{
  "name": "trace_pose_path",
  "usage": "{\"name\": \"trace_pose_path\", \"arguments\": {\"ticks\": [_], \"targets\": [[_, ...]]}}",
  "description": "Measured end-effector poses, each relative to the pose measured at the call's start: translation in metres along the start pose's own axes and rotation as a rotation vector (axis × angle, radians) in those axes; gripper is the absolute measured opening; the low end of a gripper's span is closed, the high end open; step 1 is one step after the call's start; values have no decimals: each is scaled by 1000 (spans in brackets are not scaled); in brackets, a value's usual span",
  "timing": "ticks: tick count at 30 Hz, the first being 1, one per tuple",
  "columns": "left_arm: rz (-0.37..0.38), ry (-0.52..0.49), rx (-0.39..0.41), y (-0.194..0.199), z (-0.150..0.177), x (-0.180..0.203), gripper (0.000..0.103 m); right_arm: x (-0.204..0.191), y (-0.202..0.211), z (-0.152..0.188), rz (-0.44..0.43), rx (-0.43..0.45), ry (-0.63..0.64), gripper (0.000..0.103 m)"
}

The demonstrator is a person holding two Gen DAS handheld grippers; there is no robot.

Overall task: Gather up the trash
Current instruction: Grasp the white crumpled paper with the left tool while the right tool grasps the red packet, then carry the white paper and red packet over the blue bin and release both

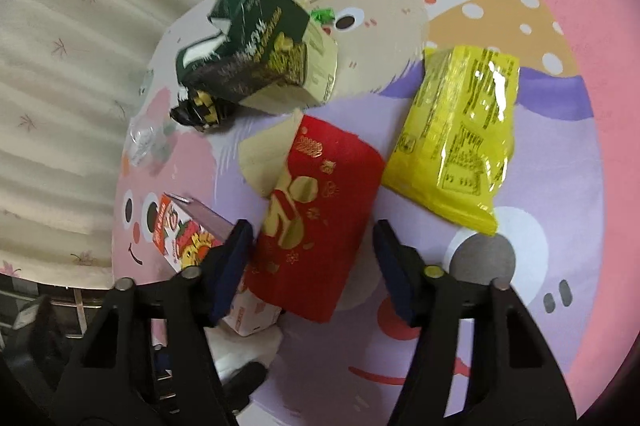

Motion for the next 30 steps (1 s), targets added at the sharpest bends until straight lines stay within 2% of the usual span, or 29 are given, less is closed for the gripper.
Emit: {"name": "trace_pose_path", "arguments": {"ticks": [2,6,10,12,13,23,30], "targets": [[4,13,18,6,3,-1,59,0,-3,3,0,-7,8,49],[10,31,40,16,4,-5,59,2,0,11,-7,2,18,42],[11,26,75,34,2,-8,58,3,8,19,-5,22,32,29],[14,15,86,45,2,-9,58,6,15,25,-6,33,32,27],[16,8,92,50,5,-8,53,6,19,28,-6,38,30,26],[43,-94,142,105,26,-7,53,14,78,73,-9,126,-1,23],[97,-203,169,142,54,-17,53,1,120,139,-12,195,-11,23]]}}
Point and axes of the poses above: each gripper's, at about its wrist camera, not at the fingertips, and y roughly against the way its jaws point, x to its right, z to its underside, the point moved 1 cm from there along -y, roughly the way its jaws point, and after that the axes turned 9 degrees about -y, right-handed, at the moved point
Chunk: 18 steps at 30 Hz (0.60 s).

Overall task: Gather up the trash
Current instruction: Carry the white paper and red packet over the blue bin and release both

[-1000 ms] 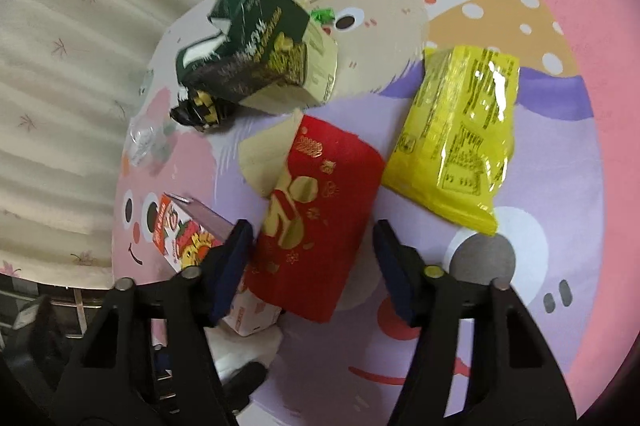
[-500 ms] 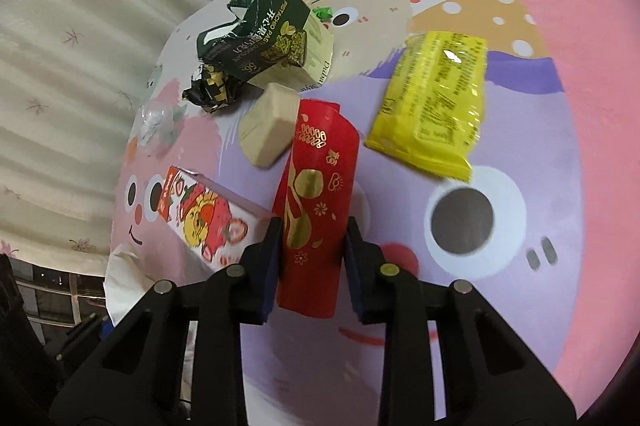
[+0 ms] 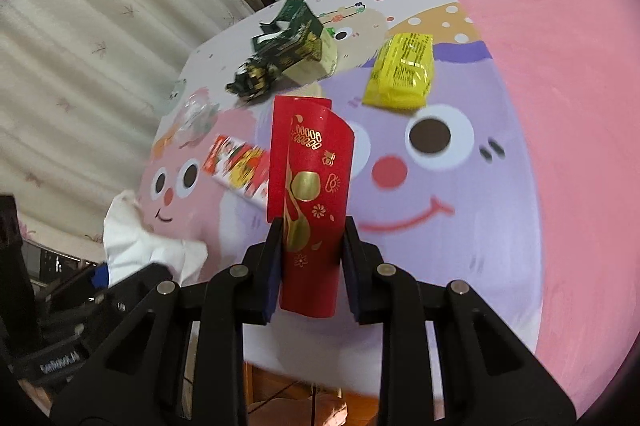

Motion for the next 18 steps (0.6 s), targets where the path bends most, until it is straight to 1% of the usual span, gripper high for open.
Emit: {"name": "trace_pose_path", "arguments": {"ticks": [3,6,10,12,14,18], "targets": [[23,-75,10,20,17,-1,53,-9,17,33,5,35,-26,23],[38,-152,14,43,42,-7,53,-18,28,73,15,59,-71,23],[58,-232,25,71,82,-18,53,-29,34,131,39,69,-132,23],[70,-254,26,78,102,-23,53,-36,35,162,55,67,-151,23],[90,-274,5,81,126,-29,53,-42,36,197,71,63,-163,23],[115,-315,-65,79,176,-37,53,-46,30,250,107,42,-194,23]]}}
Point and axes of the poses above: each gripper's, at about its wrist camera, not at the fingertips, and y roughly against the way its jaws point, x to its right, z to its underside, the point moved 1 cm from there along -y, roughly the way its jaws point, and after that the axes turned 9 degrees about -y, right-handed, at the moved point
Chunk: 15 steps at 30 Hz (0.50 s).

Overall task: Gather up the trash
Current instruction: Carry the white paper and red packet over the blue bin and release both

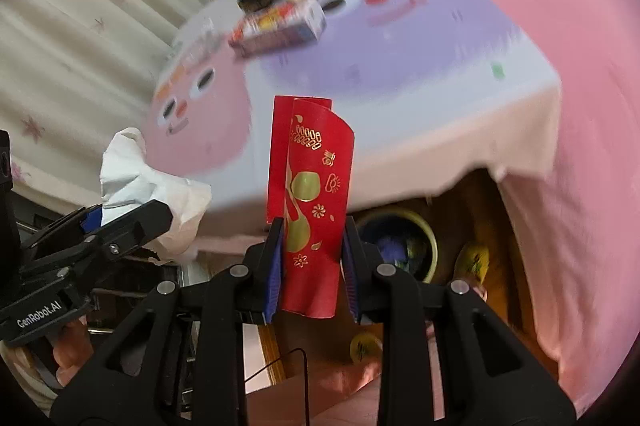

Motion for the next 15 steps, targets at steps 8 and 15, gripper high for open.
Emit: {"name": "trace_pose_path", "arguments": {"ticks": [8,15], "targets": [[65,-16,-135,-41,69,27,53,39,-22,70,93,-110,-70,23],[68,-14,-238,-114,102,39,53,93,-74,100,138,-183,-145,23]]}}
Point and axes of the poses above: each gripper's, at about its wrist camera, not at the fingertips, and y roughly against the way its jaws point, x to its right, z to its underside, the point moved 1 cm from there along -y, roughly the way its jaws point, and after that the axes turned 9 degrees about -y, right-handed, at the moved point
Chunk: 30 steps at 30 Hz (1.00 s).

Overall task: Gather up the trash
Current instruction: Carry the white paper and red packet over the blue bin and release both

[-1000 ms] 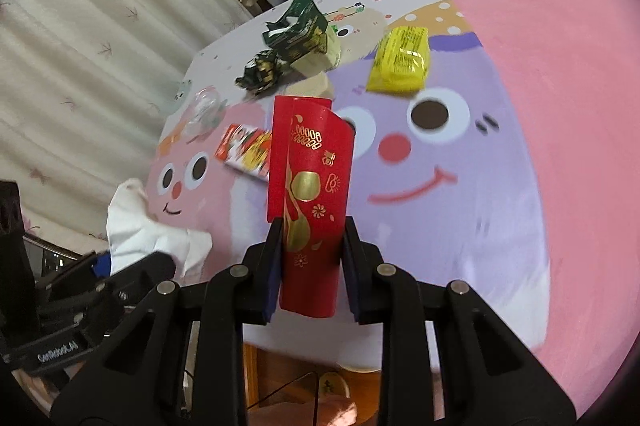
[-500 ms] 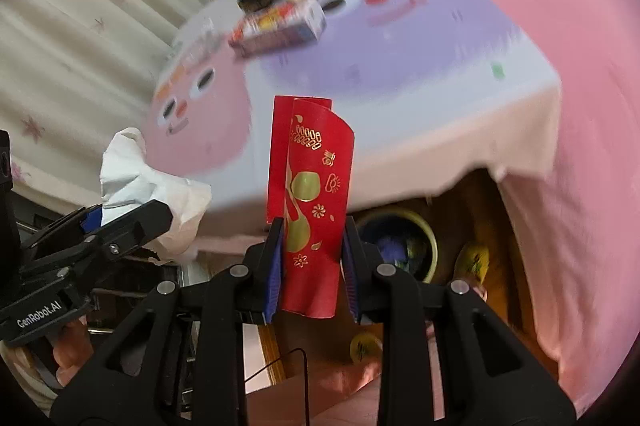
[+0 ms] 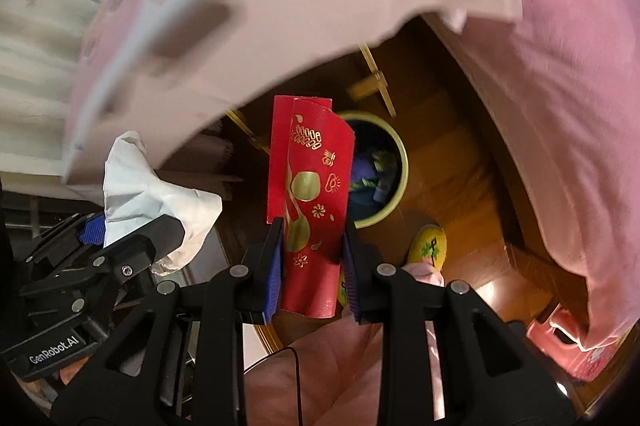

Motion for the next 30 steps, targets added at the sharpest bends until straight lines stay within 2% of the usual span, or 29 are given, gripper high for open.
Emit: {"name": "trace_pose_path", "arguments": {"ticks": [7,12,16,20,25,27,30], "targets": [[-25,46,-44,-96,5,-14,53,42,-99,2,48,-77,-6,23],[-64,35,-58,-165,5,-23,53,66,-167,-10,64,-108,4,23],[-90,39,-76,-217,6,-34,55,81,-211,-21,65,-120,3,24],[-114,40,-81,-252,7,-39,57,90,-246,-35,59,-123,7,24],[-133,63,-113,-290,-1,-54,70,94,-284,-44,42,-136,21,26],[-144,76,-118,-295,0,-61,74,91,-299,-47,41,-137,25,28],[-157,94,-110,-297,2,-73,87,88,-311,-50,28,-133,21,33]]}}
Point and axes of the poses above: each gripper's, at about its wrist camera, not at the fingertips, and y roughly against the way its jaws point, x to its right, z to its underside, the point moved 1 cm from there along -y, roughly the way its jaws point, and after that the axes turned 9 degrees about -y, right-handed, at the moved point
